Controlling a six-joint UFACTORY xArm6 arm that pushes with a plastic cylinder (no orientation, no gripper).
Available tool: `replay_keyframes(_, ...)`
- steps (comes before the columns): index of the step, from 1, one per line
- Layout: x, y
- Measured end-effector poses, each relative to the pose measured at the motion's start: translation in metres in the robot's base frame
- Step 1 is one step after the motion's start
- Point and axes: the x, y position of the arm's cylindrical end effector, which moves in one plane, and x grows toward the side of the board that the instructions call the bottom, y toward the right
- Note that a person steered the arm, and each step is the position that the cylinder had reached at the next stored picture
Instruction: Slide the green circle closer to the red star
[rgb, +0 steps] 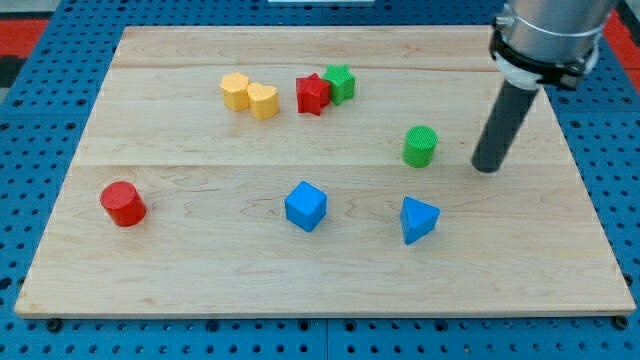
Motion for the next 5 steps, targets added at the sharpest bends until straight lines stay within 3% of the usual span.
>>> replay_keyframes(5, -0.034, -0.118)
